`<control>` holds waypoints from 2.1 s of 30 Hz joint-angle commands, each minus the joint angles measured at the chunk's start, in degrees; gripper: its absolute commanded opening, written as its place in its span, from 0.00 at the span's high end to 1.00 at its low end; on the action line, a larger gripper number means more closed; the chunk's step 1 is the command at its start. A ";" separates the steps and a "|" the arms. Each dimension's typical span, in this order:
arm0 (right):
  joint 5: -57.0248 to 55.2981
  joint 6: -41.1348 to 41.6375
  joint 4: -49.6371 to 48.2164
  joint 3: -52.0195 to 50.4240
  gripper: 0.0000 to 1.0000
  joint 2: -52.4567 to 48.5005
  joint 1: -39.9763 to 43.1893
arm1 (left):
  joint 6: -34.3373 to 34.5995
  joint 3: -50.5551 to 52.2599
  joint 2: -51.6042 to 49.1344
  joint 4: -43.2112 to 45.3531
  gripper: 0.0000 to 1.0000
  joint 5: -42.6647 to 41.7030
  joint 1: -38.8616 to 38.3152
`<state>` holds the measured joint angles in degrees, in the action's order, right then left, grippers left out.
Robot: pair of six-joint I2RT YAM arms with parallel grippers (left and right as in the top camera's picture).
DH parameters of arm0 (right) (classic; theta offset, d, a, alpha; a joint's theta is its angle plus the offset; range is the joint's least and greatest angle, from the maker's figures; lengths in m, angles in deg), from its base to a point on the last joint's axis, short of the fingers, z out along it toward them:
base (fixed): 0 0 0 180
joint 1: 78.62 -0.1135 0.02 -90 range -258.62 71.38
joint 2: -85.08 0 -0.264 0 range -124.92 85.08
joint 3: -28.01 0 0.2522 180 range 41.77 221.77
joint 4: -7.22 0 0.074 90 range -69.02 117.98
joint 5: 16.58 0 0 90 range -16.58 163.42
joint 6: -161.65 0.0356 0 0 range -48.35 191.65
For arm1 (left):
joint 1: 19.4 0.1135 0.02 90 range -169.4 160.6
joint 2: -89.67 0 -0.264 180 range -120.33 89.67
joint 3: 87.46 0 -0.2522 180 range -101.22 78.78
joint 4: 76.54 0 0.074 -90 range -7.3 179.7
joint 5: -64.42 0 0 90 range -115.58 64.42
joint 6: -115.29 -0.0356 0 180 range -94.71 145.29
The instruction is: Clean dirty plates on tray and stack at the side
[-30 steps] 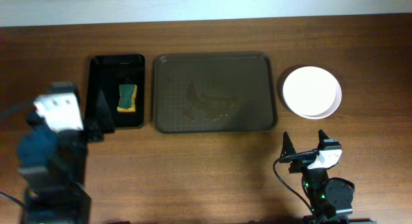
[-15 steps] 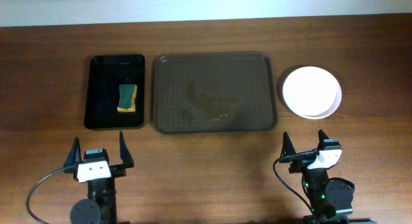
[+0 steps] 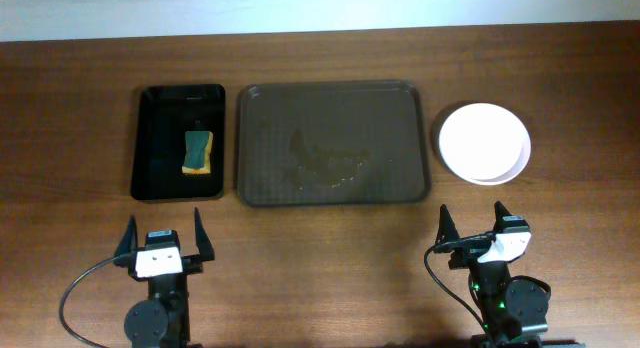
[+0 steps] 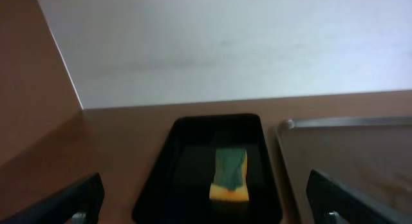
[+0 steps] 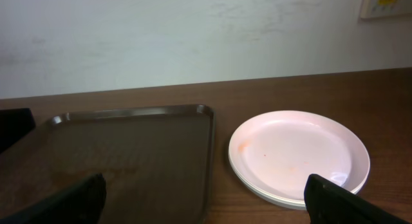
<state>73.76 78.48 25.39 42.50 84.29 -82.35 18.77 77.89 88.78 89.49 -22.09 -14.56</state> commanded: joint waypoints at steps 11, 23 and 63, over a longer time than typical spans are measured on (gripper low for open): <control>0.52 -0.42 0.11 -0.42 0.02 0.39 0.33 | -1.33 0.35 -0.50 -4.39 0.01 -0.52 -0.17; 0.50 -0.42 0.11 -0.42 0.02 0.39 0.33 | -1.31 0.35 -0.50 -4.39 0.01 -0.52 -0.17; 0.52 -0.42 0.11 -0.42 0.02 0.39 0.33 | -1.31 0.35 -0.50 -4.39 0.01 -0.52 -0.17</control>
<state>73.79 78.48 25.39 42.50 84.29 -82.35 18.59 78.02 88.54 85.19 -22.13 -14.56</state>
